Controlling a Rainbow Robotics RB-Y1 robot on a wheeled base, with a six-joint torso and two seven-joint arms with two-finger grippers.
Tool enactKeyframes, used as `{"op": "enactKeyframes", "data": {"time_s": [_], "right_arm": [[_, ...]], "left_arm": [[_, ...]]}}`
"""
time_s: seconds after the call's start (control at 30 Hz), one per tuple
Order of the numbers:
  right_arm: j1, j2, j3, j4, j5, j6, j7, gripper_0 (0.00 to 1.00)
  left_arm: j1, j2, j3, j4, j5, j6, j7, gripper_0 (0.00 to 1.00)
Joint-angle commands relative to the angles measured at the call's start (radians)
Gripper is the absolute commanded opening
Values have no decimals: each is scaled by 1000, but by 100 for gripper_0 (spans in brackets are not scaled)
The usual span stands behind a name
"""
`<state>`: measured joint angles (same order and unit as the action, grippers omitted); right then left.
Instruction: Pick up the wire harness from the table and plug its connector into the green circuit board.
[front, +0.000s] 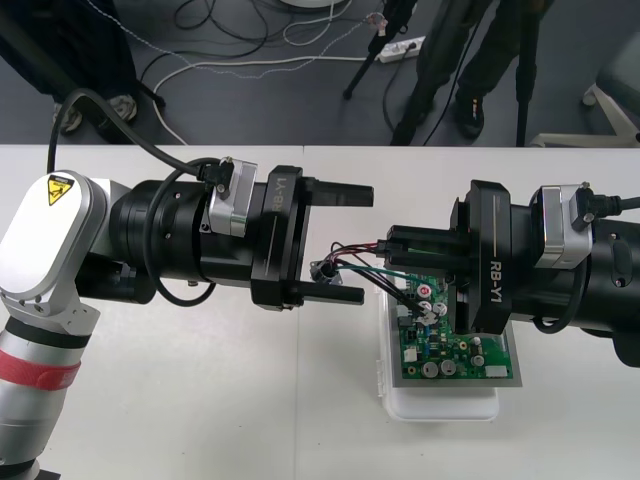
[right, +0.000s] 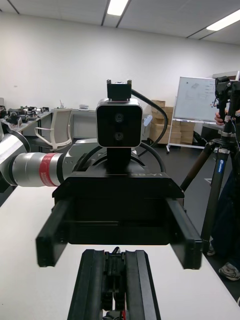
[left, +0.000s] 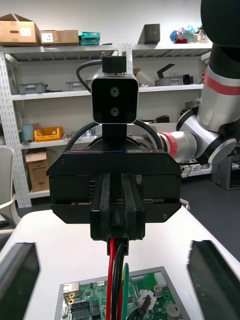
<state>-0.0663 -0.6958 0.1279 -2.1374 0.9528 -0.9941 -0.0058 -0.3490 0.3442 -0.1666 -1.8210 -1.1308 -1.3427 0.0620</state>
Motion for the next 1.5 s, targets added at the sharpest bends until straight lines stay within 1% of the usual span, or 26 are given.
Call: {"op": "enactKeyframes", "data": {"time_s": [0.03, 0.6, 1.2, 1.27, 1.33, 1.37, 1.4, 1.43, 1.5], "right_arm": [[10, 18, -24, -38, -22, 6, 24, 0], [6, 16, -24, -38, -26, 6, 23, 0], [5, 13, -24, -38, -31, 6, 20, 0], [5, 15, -24, -38, -31, 6, 20, 13], [5, 15, -24, -38, -31, 6, 20, 18], [5, 15, -24, -38, -31, 6, 20, 28], [5, 15, -24, -38, -31, 8, 20, 46], [5, 13, -24, -38, -31, 6, 20, 54], [5, 13, -24, -38, -31, 6, 20, 76]], "left_arm": [[-36, 27, -24, -6, 20, 42, 24, 0], [-36, 35, -28, -6, 83, 42, 21, 0], [-36, 48, -27, -6, 89, 51, 10, 0], [-38, 48, -28, -6, 89, 54, 10, 0], [-38, 48, -28, -6, 89, 57, 9, 0], [-38, 48, -28, -6, 89, 59, 10, 0], [-38, 48, -28, -6, 89, 60, 10, 0], [-38, 48, -28, -6, 89, 60, 10, 0], [-38, 48, -28, -4, 88, 62, 10, 0]]}}
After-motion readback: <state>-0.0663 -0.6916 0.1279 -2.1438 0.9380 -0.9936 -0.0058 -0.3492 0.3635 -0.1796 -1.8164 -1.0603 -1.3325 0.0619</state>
